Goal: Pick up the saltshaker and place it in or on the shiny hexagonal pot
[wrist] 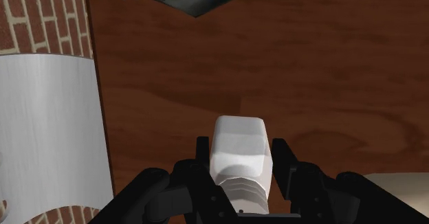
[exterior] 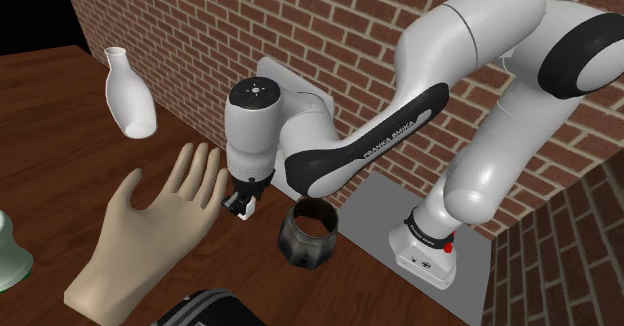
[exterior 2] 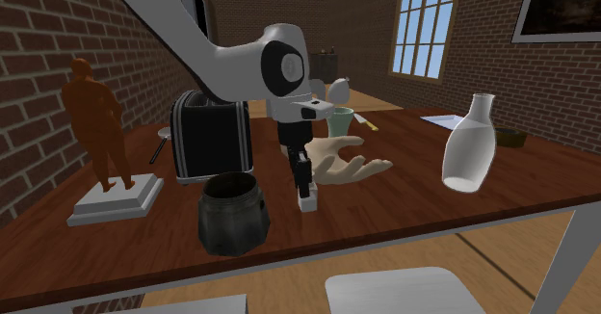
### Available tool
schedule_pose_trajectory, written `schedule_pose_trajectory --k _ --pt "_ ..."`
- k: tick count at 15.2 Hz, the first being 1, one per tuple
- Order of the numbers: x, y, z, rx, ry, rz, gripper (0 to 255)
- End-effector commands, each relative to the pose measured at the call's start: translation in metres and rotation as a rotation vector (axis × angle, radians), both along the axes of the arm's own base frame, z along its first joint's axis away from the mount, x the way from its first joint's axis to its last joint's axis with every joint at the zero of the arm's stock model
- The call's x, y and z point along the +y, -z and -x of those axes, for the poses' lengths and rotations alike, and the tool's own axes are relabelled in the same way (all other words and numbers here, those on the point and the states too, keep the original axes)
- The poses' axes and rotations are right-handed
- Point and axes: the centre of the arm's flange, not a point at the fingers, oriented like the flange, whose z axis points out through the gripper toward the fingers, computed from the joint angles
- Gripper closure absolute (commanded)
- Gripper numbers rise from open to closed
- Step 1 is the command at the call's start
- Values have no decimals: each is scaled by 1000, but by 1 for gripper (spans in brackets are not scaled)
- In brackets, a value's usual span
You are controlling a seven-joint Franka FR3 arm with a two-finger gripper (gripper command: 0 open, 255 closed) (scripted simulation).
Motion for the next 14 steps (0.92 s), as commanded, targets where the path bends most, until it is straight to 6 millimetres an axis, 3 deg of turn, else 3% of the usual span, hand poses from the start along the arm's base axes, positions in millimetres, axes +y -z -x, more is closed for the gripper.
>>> schedule_pose_trajectory --k 1,6,14 --pt "0 0 0 1 1 1 255" --pt "0 0 0 1 1 1 255" --pt "0 -42 0 1 1 1 255"
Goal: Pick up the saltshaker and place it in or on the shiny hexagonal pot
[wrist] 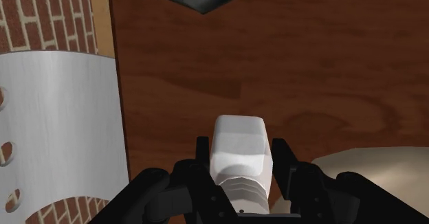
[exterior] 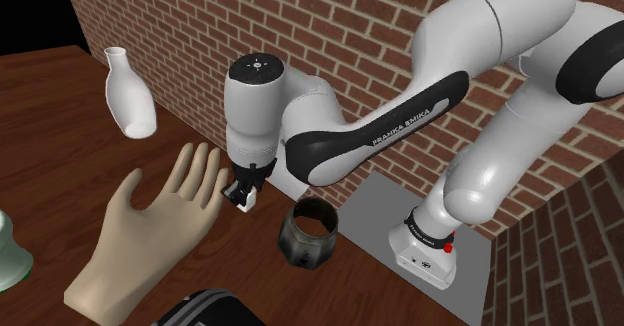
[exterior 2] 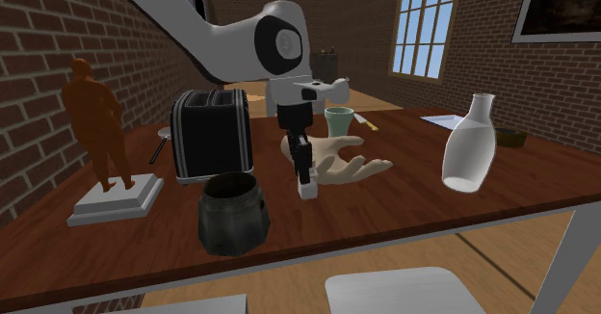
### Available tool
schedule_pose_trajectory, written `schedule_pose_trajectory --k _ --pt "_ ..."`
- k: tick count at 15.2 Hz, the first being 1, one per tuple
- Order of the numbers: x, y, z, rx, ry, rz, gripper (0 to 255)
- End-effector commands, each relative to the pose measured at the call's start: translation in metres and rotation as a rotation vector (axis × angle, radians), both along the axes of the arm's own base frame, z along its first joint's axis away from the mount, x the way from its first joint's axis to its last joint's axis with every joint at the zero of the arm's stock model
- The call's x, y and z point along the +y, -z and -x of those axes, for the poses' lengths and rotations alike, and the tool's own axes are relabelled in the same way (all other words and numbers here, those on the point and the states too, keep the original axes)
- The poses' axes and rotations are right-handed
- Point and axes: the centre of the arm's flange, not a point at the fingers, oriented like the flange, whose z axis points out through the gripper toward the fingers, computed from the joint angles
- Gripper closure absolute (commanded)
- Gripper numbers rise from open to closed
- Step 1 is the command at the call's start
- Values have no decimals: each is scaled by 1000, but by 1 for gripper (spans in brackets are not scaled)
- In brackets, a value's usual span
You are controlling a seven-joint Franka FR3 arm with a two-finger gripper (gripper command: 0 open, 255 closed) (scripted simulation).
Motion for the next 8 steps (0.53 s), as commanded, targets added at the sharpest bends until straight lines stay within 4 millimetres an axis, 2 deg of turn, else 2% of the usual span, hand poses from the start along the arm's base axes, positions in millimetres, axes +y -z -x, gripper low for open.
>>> schedule_pose_trajectory --k 1,8 --pt "0 -11 0 1 0 0 255" --pt "0 -48 0 1 0 0 255"
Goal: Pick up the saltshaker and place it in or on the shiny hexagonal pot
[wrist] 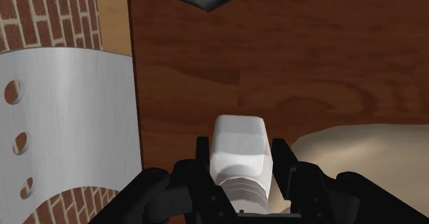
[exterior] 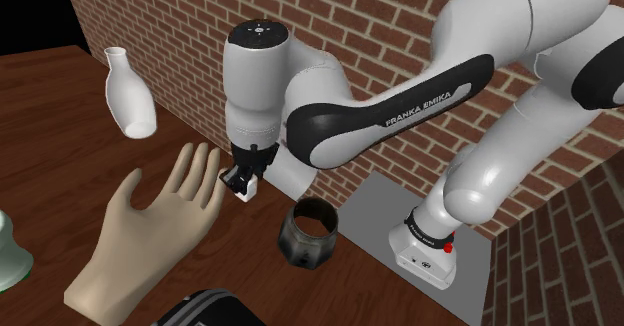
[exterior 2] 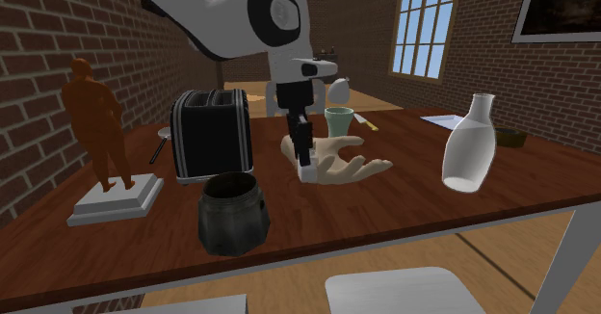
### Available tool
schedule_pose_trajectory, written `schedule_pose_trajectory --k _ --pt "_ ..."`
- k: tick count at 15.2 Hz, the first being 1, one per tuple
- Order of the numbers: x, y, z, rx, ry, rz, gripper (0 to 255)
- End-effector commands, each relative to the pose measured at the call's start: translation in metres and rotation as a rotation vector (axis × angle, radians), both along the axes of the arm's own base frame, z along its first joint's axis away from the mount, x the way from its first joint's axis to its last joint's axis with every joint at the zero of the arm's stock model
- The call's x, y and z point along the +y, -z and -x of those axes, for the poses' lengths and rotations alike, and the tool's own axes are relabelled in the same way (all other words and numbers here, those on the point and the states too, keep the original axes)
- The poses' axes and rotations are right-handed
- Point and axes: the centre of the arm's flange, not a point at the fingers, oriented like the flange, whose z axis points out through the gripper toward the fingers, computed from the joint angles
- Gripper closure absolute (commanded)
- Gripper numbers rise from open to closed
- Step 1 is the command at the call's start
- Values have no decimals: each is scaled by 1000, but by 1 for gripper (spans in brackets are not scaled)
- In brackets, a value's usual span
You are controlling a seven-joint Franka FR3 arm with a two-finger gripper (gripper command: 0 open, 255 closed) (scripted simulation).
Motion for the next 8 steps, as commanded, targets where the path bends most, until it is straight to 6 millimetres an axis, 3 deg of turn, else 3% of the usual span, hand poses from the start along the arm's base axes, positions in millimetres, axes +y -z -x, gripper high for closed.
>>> schedule_pose_trajectory --k 1,8 --pt "0 -10 0 0 0 0 255" --pt "0 -47 0 0 0 0 255"
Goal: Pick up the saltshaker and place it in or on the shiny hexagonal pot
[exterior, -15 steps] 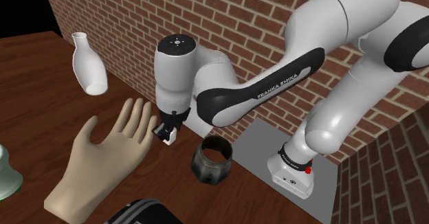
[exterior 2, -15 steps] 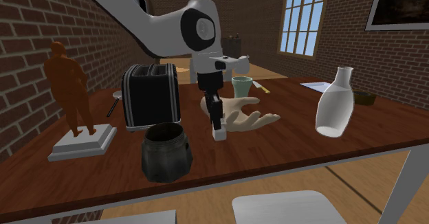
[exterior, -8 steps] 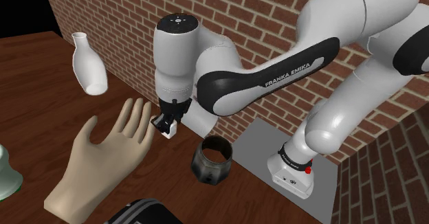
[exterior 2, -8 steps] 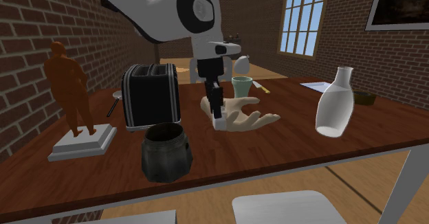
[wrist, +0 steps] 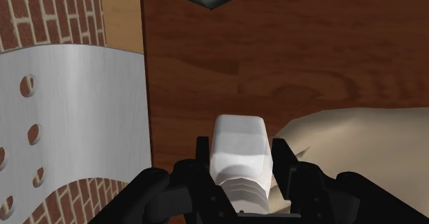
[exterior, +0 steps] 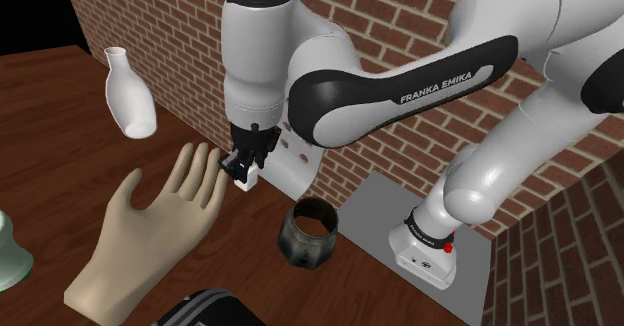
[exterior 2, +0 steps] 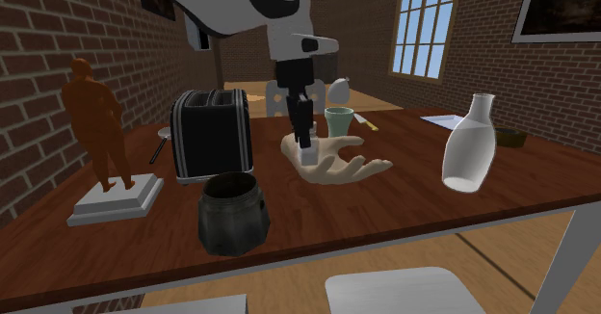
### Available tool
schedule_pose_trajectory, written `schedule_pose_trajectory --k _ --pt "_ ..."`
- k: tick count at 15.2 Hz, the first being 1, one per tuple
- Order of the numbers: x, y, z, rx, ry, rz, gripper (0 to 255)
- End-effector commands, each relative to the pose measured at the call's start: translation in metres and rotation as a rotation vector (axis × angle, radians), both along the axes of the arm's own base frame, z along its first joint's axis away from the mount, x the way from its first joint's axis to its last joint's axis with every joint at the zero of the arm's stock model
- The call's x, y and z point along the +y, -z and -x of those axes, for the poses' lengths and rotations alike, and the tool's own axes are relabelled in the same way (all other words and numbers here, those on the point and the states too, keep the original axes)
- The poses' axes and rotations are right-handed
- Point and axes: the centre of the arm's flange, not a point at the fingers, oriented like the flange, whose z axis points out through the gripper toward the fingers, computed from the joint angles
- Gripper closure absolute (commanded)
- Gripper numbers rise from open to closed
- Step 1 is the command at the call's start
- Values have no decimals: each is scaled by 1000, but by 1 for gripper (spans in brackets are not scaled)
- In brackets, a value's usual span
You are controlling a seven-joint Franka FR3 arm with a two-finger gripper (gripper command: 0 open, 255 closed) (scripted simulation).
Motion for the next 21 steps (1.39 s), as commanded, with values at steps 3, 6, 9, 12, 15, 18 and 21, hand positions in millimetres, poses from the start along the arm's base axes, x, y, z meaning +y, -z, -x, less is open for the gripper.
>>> schedule_pose_trajectory --k 3,6,9,12,15,18,21 --pt "-1 -22 1 0 0 0 255" --pt "-1 -37 1 0 0 0 255" --pt "-1 -53 1 0 0 0 255" --pt "-1 -69 1 0 0 0 255" --pt "-10 -73 26 0 0 0 255" --pt "-23 -76 63 0 0 0 255" --pt "-35 -79 100 0 0 0 255"
